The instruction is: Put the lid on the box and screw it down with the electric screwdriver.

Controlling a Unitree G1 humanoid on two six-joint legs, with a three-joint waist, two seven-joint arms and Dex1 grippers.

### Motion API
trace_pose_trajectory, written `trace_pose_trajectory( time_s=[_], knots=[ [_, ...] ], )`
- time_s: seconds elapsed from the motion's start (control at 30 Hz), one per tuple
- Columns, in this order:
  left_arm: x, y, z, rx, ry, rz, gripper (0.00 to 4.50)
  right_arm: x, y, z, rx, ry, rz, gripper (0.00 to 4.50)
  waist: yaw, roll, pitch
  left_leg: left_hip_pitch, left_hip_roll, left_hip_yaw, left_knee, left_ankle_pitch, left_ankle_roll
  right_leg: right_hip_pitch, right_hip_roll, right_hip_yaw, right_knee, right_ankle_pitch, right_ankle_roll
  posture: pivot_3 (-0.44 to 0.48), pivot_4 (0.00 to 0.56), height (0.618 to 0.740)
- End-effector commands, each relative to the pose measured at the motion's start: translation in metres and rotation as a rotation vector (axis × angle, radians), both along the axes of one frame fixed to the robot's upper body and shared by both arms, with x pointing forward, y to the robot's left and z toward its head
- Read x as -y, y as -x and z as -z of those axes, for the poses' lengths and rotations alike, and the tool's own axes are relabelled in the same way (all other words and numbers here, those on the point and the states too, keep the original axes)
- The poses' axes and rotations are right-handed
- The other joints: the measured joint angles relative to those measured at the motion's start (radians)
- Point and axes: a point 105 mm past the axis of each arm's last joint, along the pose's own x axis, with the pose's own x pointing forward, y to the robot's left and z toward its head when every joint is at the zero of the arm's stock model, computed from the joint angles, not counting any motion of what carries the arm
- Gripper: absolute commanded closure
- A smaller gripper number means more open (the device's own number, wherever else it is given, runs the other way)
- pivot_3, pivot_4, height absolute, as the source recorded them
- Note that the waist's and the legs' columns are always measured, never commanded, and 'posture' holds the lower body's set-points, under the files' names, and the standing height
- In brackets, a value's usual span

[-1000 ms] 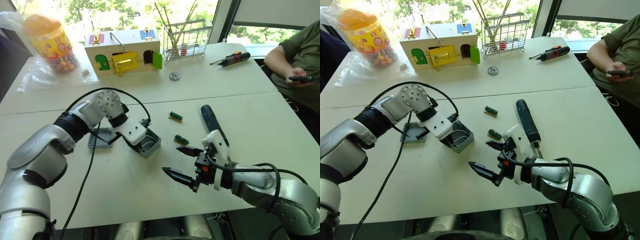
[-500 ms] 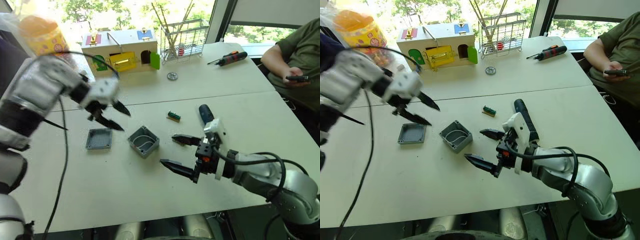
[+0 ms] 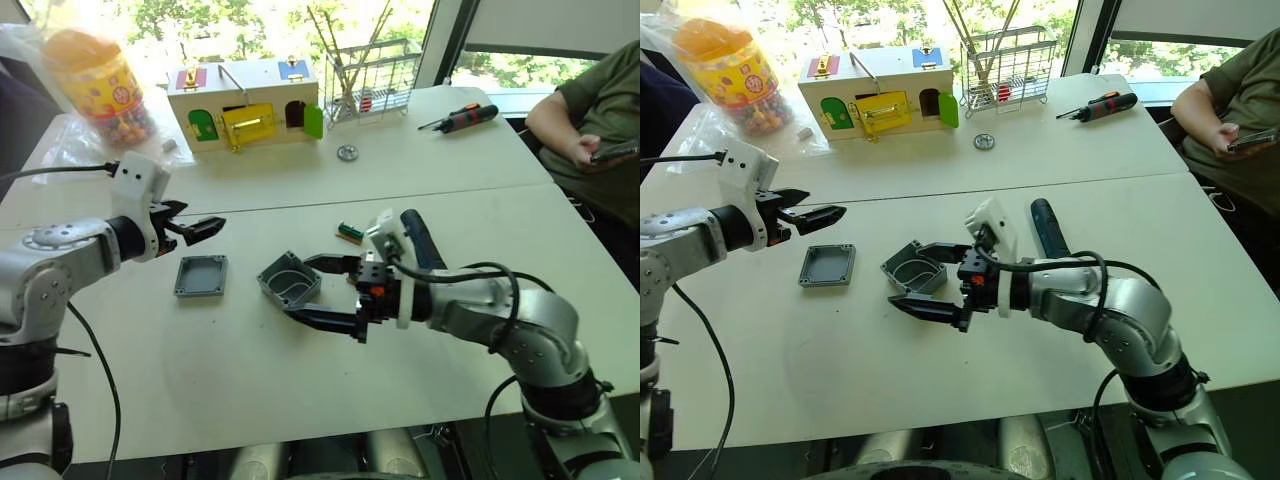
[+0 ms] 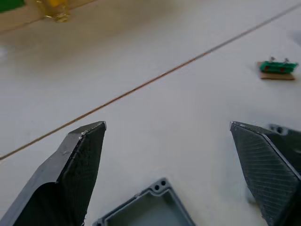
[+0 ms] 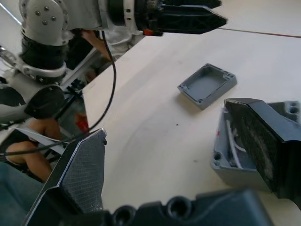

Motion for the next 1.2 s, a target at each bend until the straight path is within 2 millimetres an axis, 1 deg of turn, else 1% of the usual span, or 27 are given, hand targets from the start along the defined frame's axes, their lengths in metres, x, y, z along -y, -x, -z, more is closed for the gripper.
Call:
trace_pose_trajectory(
  time_s=[0.03,0.07,0.1,0.13,0.23,0.3,0.37,0.43,0.57,0.7,1.1,1.2],
  knots=[
    [-0.016,0.004,-0.015,0.021,-0.108,-0.101,0.02,-0.007,0.003,-0.017,0.121,-0.067,0.004,0.00,0.002,0.000,0.000,0.000,0.000,0.000,0.000,0.000,0.000,-0.002,0.000,0.000,0.000,0.000,0.000,0.000,0.150,0.740],
    [-0.017,0.007,-0.008,-0.043,-0.102,-0.095,0.02,-0.008,0.002,-0.017,0.134,-0.075,0.007,0.00,0.001,0.000,0.000,0.000,-0.001,0.001,0.000,0.000,0.000,-0.002,0.000,0.000,0.000,0.000,0.000,0.000,0.150,0.740],
    [-0.014,0.011,-0.005,-0.087,-0.081,-0.058,0.02,-0.007,0.001,-0.019,0.161,-0.089,0.016,0.00,0.001,0.000,0.000,0.000,-0.001,0.001,0.000,0.000,0.000,-0.002,0.000,0.000,0.000,0.000,0.000,0.000,0.150,0.740],
    [-0.015,0.014,0.000,-0.132,-0.095,-0.042,0.02,-0.007,0.000,-0.017,0.170,-0.083,0.028,0.00,0.001,0.000,0.000,0.000,-0.001,0.001,0.000,0.000,0.000,-0.002,0.000,0.000,0.000,0.000,0.000,0.000,0.150,0.740],
    [-0.026,0.023,0.014,-0.286,-0.124,-0.075,0.02,-0.004,-0.002,-0.006,0.138,-0.014,0.054,0.00,-0.002,0.000,0.000,0.000,-0.001,0.002,0.000,0.000,-0.001,-0.003,-0.001,0.001,0.001,0.000,0.000,0.000,0.150,0.740],
    [-0.036,0.022,0.018,-0.346,-0.132,-0.125,0.02,-0.003,0.002,-0.002,0.114,0.015,0.035,0.00,-0.002,0.000,0.000,0.000,-0.001,0.002,0.000,0.000,-0.001,-0.003,0.000,0.001,0.001,0.000,0.000,0.000,0.150,0.740],
    [-0.047,0.021,0.027,-0.458,-0.137,-0.182,0.02,-0.004,0.010,-0.002,0.075,0.003,-0.003,0.00,0.000,-0.001,0.000,0.000,-0.001,0.001,0.000,0.000,-0.001,-0.003,0.000,0.000,0.002,0.000,0.000,0.000,0.150,0.740],
    [-0.054,0.020,0.033,-0.518,-0.144,-0.213,0.02,-0.006,0.016,-0.003,0.043,-0.006,-0.032,0.00,-0.001,-0.001,0.000,0.000,-0.001,0.001,-0.001,0.000,-0.001,-0.003,0.000,0.000,0.002,0.000,0.000,0.000,0.150,0.740],
    [-0.047,0.012,0.044,-0.559,-0.119,-0.173,0.02,-0.005,0.014,0.003,0.013,0.032,0.015,0.00,-0.001,-0.001,0.000,0.000,-0.001,0.002,-0.002,0.000,-0.001,-0.003,-0.001,0.001,0.002,0.000,0.000,0.000,0.150,0.740],
    [-0.043,0.011,0.053,-0.595,-0.135,-0.153,0.02,-0.006,0.018,0.006,0.029,0.050,0.032,0.00,-0.001,-0.001,0.000,0.000,-0.001,0.002,-0.002,0.000,-0.001,-0.003,-0.001,0.001,0.002,0.000,0.000,0.000,0.150,0.740],
    [-0.045,-0.004,0.082,-0.633,-0.192,-0.179,0.02,-0.005,0.012,0.003,0.078,0.040,0.094,0.00,0.000,-0.001,-0.001,0.000,-0.001,0.002,-0.002,0.000,-0.002,-0.003,-0.001,0.002,0.002,0.000,0.000,0.000,0.150,0.740],
    [-0.044,-0.006,0.086,-0.636,-0.196,-0.176,0.83,-0.005,0.011,0.003,0.083,0.038,0.102,0.00,-0.001,-0.001,-0.001,0.000,-0.001,0.002,-0.002,0.000,-0.002,-0.003,-0.001,0.002,0.002,0.000,0.000,0.000,0.150,0.740]
  ],
)
